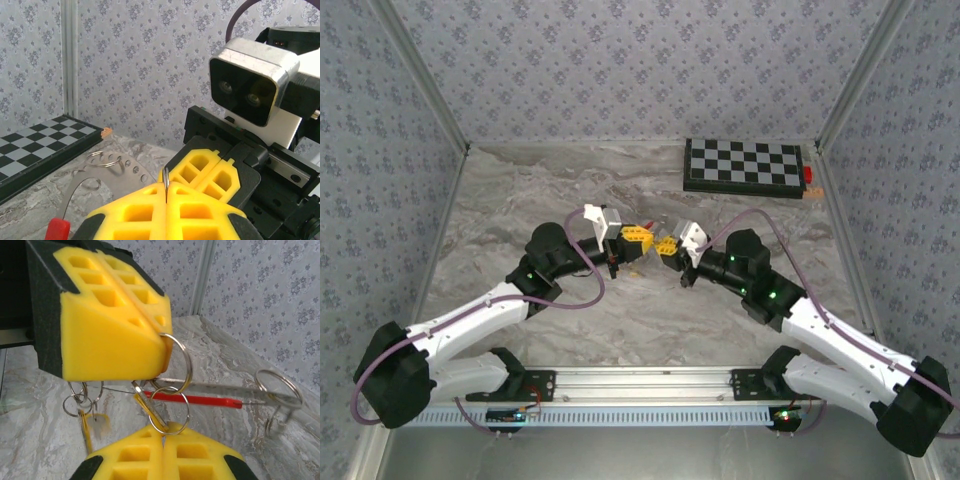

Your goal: Put the keys on the keyring

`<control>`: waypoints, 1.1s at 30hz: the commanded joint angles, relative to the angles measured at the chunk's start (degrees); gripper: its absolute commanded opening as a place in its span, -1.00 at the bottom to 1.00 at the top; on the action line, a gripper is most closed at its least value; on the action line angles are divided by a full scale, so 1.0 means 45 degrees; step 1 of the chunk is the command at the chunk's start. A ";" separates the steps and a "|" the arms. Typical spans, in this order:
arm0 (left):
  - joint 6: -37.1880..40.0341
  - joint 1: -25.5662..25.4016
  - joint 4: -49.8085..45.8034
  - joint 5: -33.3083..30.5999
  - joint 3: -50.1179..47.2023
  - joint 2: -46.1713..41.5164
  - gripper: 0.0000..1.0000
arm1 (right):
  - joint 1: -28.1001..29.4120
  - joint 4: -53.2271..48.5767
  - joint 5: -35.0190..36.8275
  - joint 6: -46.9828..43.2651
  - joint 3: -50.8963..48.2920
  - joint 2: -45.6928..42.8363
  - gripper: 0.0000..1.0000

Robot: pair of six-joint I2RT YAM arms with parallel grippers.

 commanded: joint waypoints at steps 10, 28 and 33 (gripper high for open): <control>-0.0203 -0.0066 0.0978 -0.0193 0.0176 -0.0499 -1.00 | 0.0332 0.0211 0.0309 0.0337 -0.0667 0.0291 -0.44; -0.0418 -0.0076 0.1339 -0.0314 -0.0038 -0.0401 -1.00 | -0.2373 0.4550 -0.3431 0.6415 -0.1296 -0.0769 -0.30; -0.0496 -0.0089 0.1417 -0.0313 -0.0061 -0.0362 -1.00 | -0.2400 0.6213 -0.4665 0.7746 -0.0858 0.0347 -0.29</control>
